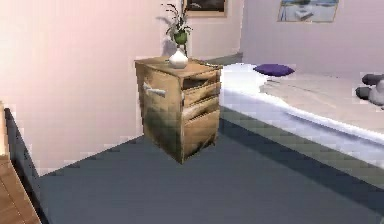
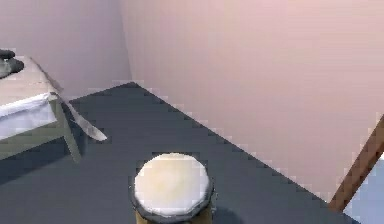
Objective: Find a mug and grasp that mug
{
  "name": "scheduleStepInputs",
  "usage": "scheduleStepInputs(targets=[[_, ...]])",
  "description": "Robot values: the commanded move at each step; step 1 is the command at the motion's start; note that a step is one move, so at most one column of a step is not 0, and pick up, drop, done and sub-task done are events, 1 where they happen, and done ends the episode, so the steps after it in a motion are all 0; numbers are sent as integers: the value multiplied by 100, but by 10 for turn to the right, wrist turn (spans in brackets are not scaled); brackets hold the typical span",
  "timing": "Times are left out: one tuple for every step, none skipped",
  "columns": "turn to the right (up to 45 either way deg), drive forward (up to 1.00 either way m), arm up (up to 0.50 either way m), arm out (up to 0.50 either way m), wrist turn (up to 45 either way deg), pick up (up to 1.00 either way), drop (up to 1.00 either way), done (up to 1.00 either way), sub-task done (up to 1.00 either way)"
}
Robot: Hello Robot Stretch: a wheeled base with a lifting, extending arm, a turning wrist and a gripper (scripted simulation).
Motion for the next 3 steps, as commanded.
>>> scheduleStepInputs(targets=[[-450, 0, 0, 0, 0, 0, 0, 0, 0], [-90, 0, 0, 0, 0, 0, 0, 0, 0], [0, 60, 0, 0, 0, 0, 0, 0, 0]])
